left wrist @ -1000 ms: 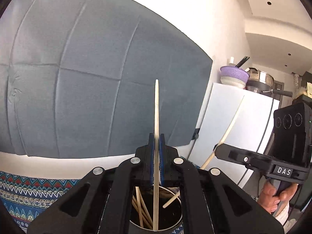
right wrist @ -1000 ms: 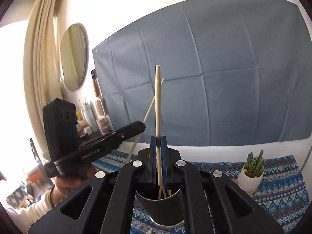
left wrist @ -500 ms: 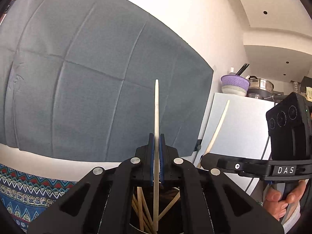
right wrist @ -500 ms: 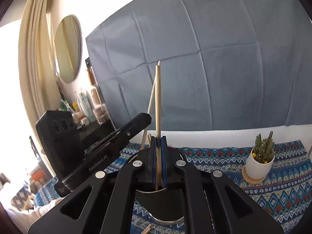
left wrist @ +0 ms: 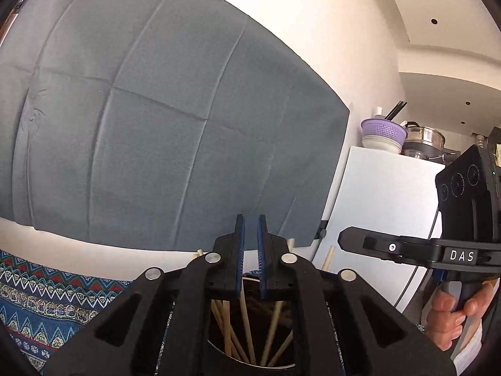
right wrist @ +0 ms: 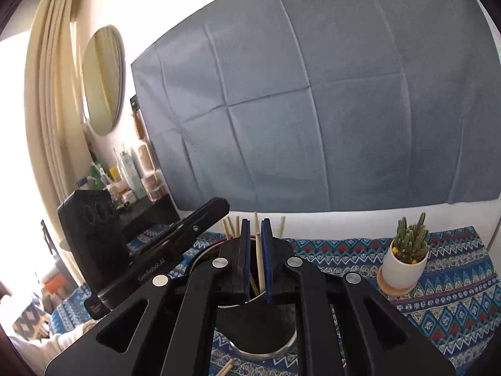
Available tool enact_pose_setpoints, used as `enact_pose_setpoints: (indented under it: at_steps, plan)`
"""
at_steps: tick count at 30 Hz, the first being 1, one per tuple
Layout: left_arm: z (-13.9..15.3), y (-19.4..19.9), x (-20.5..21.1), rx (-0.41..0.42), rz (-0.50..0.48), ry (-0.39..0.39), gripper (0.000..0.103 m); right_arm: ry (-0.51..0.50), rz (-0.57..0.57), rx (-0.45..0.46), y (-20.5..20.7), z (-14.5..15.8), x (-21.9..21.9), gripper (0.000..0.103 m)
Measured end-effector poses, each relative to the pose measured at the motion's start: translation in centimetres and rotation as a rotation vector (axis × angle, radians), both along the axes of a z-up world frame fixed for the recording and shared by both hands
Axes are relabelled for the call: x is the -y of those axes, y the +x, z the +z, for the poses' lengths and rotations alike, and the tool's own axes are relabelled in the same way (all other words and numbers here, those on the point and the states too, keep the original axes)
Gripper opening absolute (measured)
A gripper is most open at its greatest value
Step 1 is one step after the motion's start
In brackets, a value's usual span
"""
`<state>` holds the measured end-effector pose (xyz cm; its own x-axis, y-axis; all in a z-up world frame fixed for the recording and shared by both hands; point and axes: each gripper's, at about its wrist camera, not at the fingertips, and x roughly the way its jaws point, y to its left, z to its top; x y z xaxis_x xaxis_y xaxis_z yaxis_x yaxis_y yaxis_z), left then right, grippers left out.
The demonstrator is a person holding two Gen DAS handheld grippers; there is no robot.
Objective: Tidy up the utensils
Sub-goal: 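Open the left tool over the holder while the right tool opens, dropping both sticks, then move both tools back down to the remaining sticks on the cloth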
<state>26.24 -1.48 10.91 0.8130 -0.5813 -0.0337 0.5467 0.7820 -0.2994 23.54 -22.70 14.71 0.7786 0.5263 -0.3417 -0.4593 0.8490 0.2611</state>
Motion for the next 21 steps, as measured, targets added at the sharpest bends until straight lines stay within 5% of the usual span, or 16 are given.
enact_pose_setpoints:
  at_steps: [4,9,11,21]
  plan:
    - [0.5,-0.6,-0.8,0.008,0.018,-0.012,0.051,0.006,-0.034,0.020,-0.4,0.5,1.0,0.015]
    - [1.5,-1.7,-1.4,0.015,0.033,-0.003,0.092,-0.008,-0.092,0.085,-1.5,1.3,1.8,0.068]
    - [2.0,-2.3,-1.6,0.013,0.058,0.018,0.096,-0.017,-0.110,0.128,-2.2,1.8,1.9,0.091]
    - [2.9,-4.9,-1.8,0.002,0.278,0.160,0.097,0.059,-0.160,0.262,-5.0,4.1,3.4,0.095]
